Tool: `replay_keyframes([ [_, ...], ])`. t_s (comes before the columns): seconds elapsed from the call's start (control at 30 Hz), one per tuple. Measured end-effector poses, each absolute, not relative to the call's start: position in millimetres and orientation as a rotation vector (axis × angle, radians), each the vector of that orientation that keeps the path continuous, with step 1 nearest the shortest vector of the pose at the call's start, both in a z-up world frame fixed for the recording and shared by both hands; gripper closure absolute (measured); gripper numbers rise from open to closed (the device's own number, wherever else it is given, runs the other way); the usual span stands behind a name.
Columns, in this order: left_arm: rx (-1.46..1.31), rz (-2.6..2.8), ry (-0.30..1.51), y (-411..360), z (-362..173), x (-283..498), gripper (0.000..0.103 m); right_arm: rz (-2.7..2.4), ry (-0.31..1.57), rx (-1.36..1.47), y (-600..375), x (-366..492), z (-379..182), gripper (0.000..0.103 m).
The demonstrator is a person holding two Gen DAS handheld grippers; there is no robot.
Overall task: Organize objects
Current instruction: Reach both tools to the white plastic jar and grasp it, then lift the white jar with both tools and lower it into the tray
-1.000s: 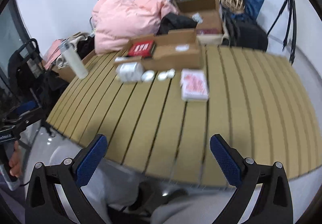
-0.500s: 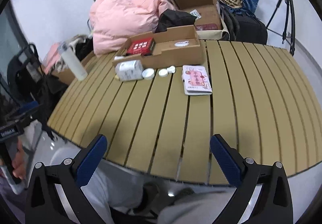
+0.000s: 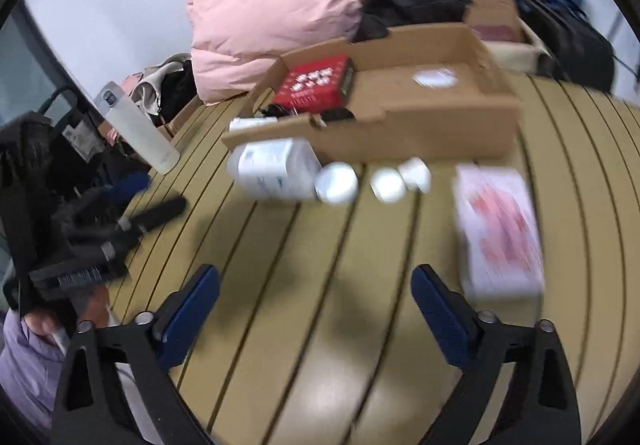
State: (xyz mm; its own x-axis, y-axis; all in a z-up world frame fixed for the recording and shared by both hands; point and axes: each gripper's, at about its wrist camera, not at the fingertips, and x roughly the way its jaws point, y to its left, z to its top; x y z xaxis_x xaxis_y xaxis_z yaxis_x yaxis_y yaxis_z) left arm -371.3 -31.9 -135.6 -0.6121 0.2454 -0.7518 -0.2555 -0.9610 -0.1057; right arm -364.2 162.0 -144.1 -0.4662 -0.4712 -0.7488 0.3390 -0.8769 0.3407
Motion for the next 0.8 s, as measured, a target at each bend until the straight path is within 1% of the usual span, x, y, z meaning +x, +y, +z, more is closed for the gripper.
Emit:
replay_keyframes([
  [0.03,-1.204,2.584,-0.007,-35,-143,-378,0.017,-2.349,-0.175,1.227,153,-377,-148,0.008],
  [0.07,-1.203,2.578,-0.015,-36,-146,-381,0.022,-2.355,-0.156,1.213,147,-387,-152,0.015],
  [0.1,-1.201,2.562,-0.024,-38,-150,-385,0.023,-2.345,-0.145,1.206,140,-397,-158,0.026],
  [0.13,-1.195,2.53,-0.051,-40,-154,-388,0.023,-2.331,-0.14,1.202,135,-406,-163,0.031],
  [0.17,-1.187,2.498,-0.086,-43,-157,-390,0.023,-2.323,-0.139,1.191,130,-415,-170,0.039],
  [0.2,-1.179,2.484,-0.11,-45,-160,-391,0.024,-2.309,-0.144,1.17,127,-421,-175,0.041],
  [0.23,-1.157,2.476,-0.122,-46,-163,-392,0.026,-2.291,-0.163,1.14,126,-425,-178,0.041],
  [0.3,-1.127,2.464,-0.127,-44,-164,-394,0.042,-2.268,-0.184,1.097,125,-429,-183,0.043],
  [0.33,-1.112,2.451,-0.132,-43,-165,-395,0.062,-2.255,-0.184,1.083,123,-432,-185,0.044],
  [0.37,-1.108,2.455,-0.126,-40,-167,-397,0.073,-2.243,-0.185,1.071,122,-433,-187,0.048],
  [0.4,-1.1,2.488,-0.112,-39,-167,-397,0.077,-2.238,-0.186,1.055,121,-434,-187,0.057],
  [0.5,-1.086,2.528,-0.112,-39,-165,-395,0.081,-2.253,-0.161,1.025,118,-434,-184,0.065],
  [0.53,-1.085,2.524,-0.129,-41,-161,-391,0.085,-2.253,-0.175,1.019,119,-434,-183,0.068],
  [0.57,-1.079,2.51,-0.15,-43,-155,-387,0.086,-2.246,-0.198,1.015,121,-434,-182,0.073],
  [0.6,-1.064,2.502,-0.171,-45,-146,-379,0.087,-2.245,-0.211,1.017,124,-433,-180,0.076],
  [0.63,-1.039,2.496,-0.182,-46,-137,-371,0.089,-2.245,-0.216,1.01,127,-430,-174,0.077],
  [0.7,-1.0,2.495,-0.188,-43,-124,-358,0.089,-2.243,-0.195,0.979,129,-417,-159,0.078],
  [0.8,-0.972,2.51,-0.146,-27,-106,-343,0.089,-2.265,-0.165,0.966,134,-394,-136,0.079],
])
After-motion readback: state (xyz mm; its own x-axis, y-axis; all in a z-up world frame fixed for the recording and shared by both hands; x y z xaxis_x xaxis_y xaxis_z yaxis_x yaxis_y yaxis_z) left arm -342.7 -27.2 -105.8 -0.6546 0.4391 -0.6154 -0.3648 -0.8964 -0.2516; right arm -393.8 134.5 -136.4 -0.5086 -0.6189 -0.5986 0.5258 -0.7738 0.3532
